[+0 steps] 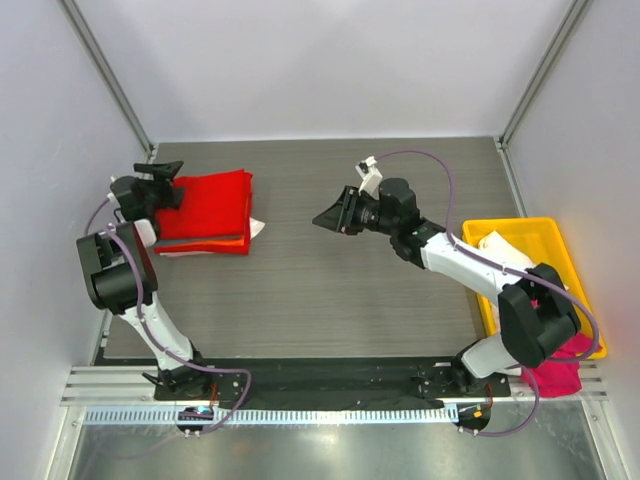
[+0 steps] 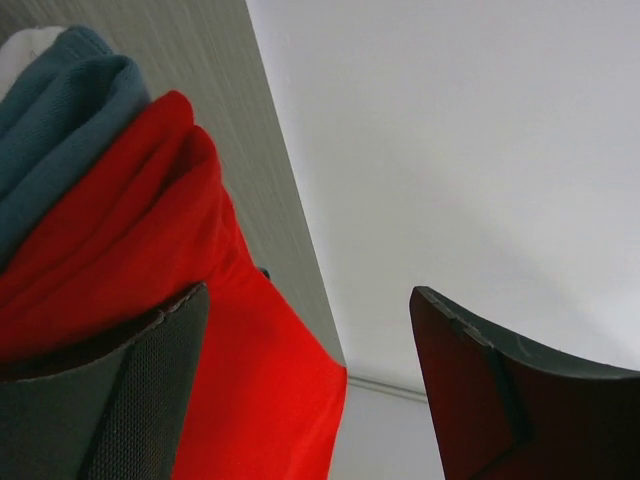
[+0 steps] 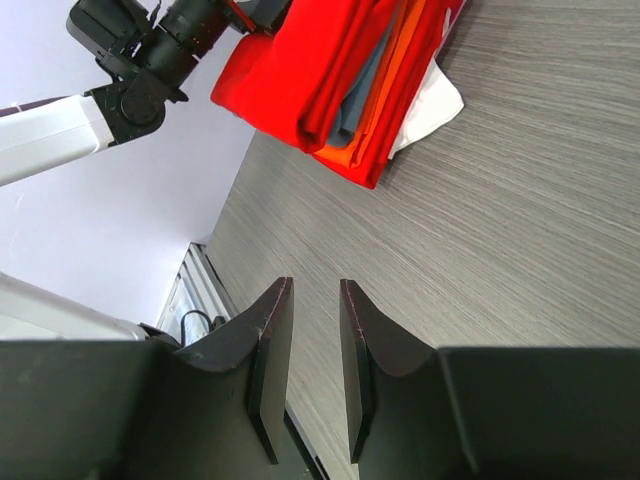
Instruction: Fold and stack the t-shirts
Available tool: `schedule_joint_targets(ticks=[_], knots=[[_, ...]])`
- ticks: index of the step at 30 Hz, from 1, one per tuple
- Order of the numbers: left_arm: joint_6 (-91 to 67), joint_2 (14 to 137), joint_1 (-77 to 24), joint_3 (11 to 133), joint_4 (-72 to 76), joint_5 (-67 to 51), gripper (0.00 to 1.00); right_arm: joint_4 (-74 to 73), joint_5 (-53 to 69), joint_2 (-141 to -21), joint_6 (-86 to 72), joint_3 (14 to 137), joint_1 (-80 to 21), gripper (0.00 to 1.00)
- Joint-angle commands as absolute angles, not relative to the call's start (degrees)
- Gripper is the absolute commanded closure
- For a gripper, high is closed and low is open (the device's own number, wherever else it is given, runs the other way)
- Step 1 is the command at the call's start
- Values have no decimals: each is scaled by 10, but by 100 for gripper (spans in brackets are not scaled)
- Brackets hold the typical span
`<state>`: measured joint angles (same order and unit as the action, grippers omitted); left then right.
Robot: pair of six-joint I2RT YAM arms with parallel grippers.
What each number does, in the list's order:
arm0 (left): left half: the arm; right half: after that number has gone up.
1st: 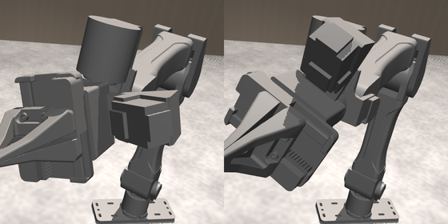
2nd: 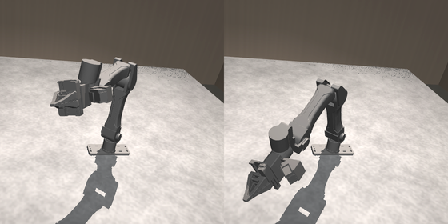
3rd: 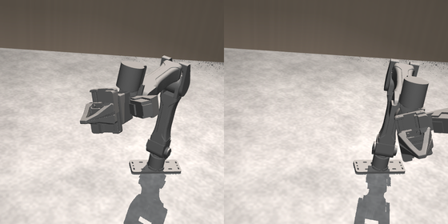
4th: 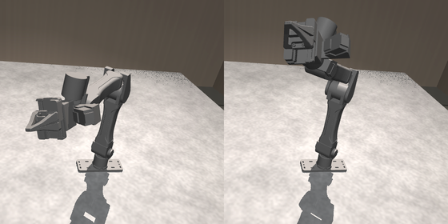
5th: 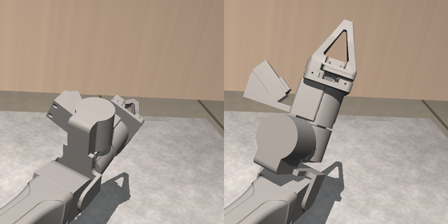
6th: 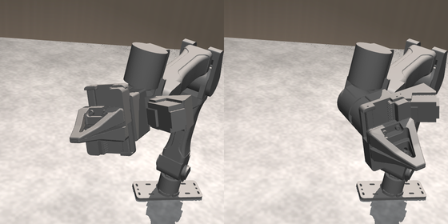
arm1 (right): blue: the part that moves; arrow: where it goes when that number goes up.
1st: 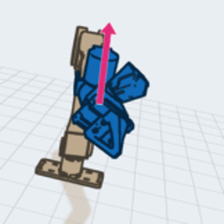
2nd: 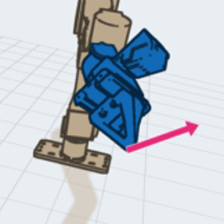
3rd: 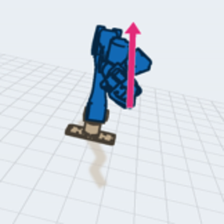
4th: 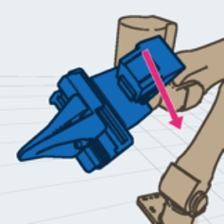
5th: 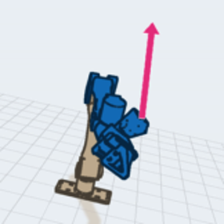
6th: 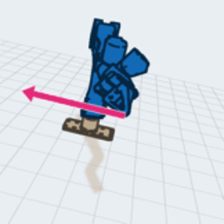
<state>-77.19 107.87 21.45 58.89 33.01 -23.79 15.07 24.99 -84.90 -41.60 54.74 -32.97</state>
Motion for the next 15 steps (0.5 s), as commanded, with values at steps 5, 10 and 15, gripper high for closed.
schedule_joint_targets(ticks=[5, 10, 15], knots=[[-720, 960, 173, 625, 275, -253, 17, 136, 241, -821, -385, 543, -325, 68], [-606, 838, 70, 613, 134, -207, 15, 105, 211, -762, -362, 498, -303, 68], [-484, 795, -59, 640, -68, -143, 18, 51, 160, -689, -328, 454, -289, 68]])
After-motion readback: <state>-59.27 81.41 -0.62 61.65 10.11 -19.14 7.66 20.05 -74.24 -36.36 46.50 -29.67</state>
